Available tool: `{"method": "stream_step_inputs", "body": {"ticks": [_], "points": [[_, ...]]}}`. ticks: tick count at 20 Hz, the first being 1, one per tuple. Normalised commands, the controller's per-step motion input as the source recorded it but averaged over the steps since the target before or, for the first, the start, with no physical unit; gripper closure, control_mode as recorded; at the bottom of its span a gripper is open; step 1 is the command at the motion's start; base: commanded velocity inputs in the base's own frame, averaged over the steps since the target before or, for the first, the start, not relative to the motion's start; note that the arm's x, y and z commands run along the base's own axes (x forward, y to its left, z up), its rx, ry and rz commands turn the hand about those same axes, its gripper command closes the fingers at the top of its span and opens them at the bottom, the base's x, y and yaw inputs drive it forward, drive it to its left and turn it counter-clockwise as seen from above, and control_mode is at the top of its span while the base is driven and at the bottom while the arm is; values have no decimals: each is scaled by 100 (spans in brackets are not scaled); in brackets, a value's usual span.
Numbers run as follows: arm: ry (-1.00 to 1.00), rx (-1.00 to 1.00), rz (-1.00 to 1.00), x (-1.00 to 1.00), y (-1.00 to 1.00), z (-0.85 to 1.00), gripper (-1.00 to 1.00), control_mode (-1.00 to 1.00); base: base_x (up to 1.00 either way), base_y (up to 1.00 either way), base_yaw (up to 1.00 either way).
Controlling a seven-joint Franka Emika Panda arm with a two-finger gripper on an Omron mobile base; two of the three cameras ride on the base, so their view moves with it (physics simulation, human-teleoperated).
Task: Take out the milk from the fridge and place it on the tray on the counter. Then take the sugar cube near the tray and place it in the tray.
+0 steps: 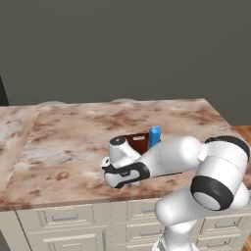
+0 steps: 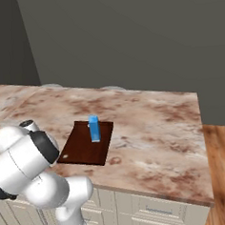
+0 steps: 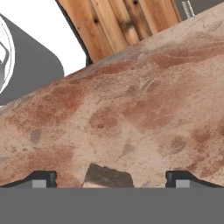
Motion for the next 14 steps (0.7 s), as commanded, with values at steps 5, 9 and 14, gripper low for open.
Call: {"method": "stream_step_inputs", "body": {"ticks": [5, 9, 14], "points": [[0, 0, 0, 0, 0, -6, 100, -100, 0, 0, 0], [-1, 0, 0, 0, 0, -8, 100, -100, 0, 0, 0], [-1, 0, 0, 0, -7, -14, 100, -100, 0, 0, 0]]}}
